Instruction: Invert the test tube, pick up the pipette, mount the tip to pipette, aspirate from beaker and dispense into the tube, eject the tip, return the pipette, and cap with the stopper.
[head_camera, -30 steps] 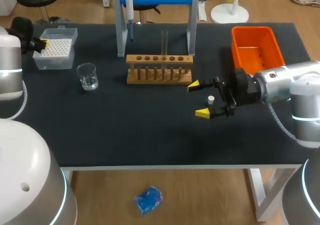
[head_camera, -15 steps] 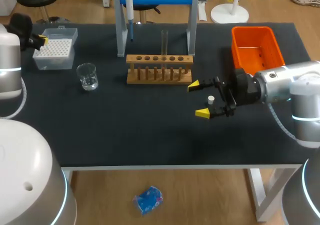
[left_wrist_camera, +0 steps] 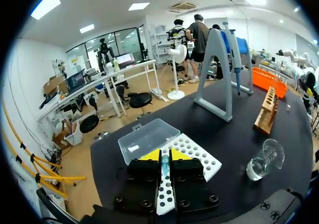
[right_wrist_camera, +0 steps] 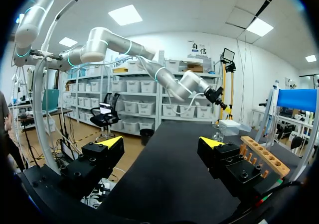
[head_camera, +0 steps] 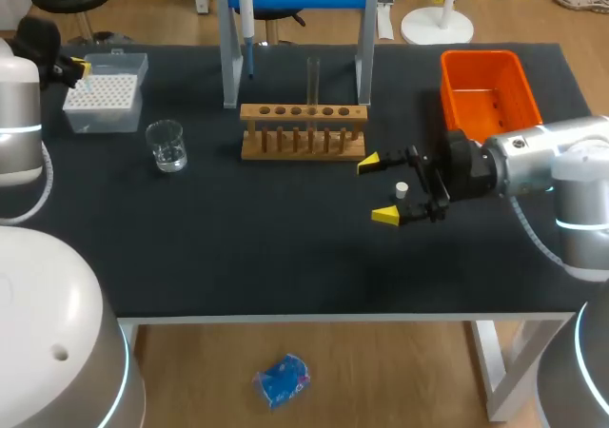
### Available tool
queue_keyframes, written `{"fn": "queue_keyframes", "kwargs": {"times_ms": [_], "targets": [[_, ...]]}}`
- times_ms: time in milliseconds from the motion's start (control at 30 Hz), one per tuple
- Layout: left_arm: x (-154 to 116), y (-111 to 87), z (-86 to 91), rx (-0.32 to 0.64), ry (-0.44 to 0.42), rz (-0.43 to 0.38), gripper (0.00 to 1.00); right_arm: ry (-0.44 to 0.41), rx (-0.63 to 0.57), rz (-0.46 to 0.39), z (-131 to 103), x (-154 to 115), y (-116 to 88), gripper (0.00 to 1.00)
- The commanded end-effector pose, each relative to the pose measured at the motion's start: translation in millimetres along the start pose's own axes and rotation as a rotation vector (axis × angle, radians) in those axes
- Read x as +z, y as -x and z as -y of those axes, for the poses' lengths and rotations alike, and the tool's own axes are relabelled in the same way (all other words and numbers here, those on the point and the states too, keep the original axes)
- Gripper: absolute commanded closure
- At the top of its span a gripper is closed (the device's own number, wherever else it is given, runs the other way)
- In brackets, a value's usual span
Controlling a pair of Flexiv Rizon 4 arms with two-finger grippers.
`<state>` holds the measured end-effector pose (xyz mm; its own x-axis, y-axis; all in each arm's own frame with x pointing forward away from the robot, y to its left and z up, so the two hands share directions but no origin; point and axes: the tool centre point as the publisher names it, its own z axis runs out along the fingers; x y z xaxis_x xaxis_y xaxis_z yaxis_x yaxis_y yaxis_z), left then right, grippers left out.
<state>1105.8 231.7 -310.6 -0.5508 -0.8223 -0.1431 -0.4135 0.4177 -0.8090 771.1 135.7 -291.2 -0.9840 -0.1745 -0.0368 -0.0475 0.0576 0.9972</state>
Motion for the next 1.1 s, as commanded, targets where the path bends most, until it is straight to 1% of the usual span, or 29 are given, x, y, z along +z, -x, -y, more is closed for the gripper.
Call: {"fn": "queue_keyframes", "kwargs": {"times_ms": [33,233,533,700,767,867,967,1000,1100], "targets": [[-10,-3.4,5.5,0.002,-0.001,0.007,1.0,-0.001,-0.001,0.001,0,0,-1,0.0],[-16,-4.9,12.8,0.012,-0.006,0.017,1.0,-0.001,-0.001,0.001,0,0,-1,0.0],[-21,-6.2,16.8,0.024,-0.002,0.017,1.0,-0.001,-0.001,0.001,0,0,-1,0.0],[-30,-9.0,24.8,0.033,0.008,0.008,1.0,-0.001,-0.001,0.001,0,0,-1,0.0],[-35,-13.6,30.9,0.027,0.002,-0.008,1.0,-0.001,-0.001,0.001,0,0,-1,0.0],[-44,-21.3,39.9,0.043,0.01,-0.032,1.0,-0.001,-0.001,0.001,0,0,-1,0.0],[-55,-34.4,51.2,0.071,0.024,-0.054,1.0,-0.001,-0.001,0.001,0,0,-1,0.0],[-59,-39.2,56.0,0.064,0.019,-0.069,1.0,-0.001,-0.001,0.001,0,0,-1,0.0],[-70,-52.9,70.4,0.089,0.017,-0.081,1.0,-0.001,-0.001,0.001,0,0,-1,0.0]]}}
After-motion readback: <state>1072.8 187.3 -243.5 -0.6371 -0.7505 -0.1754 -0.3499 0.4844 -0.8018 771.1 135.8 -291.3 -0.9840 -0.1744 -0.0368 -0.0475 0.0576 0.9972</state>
